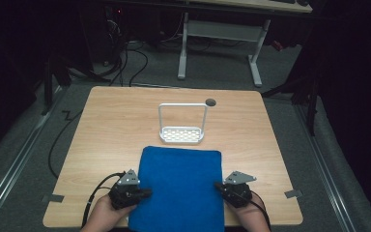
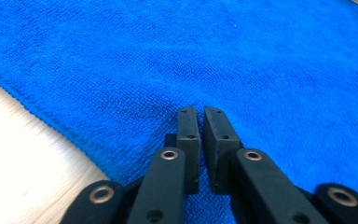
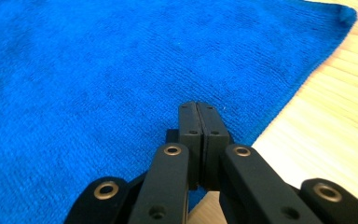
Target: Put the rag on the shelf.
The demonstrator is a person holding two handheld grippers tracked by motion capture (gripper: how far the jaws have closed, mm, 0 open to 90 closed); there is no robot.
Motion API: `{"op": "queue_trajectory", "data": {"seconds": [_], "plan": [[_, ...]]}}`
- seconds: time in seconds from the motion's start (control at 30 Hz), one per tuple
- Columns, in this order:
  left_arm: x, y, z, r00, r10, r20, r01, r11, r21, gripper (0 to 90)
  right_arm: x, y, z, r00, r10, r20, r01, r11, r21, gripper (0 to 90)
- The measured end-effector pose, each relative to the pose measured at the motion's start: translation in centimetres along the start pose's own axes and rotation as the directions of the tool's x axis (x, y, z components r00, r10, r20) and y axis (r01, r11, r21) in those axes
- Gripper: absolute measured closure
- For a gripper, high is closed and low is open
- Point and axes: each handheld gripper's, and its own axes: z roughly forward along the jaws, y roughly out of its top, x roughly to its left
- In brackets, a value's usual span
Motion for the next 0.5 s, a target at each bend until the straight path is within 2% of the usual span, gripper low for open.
{"op": "queue_trajectory", "data": {"seconds": [0.07,0.2,0.37,0.5], "plan": [[-0.3,0.1,0.3,1.0,0.008,-0.005,-0.008,0.9999,-0.011,82.7,-0.7,-0.1,-0.1,0.9997,0.012,0.02,-0.012,1.0,0.001,90.0],[-0.5,0.2,0.4,0.9999,0.013,-0.007,-0.013,0.9998,-0.013,81.8,-1.2,0.0,0.1,0.9992,0.013,0.038,-0.013,1.0,-0.005,90.0],[-0.3,0.1,0.4,0.9999,-0.002,0.011,0.002,0.9998,-0.017,79.4,-2.0,0.4,0.5,0.9984,0.028,0.049,-0.027,1.0,-0.014,90.0],[-0.2,0.0,0.1,0.9999,-0.011,-0.013,0.01,0.9991,-0.041,72.4,-2.2,0.6,0.8,0.9982,0.034,0.05,-0.033,0.999,-0.017,89.0]]}}
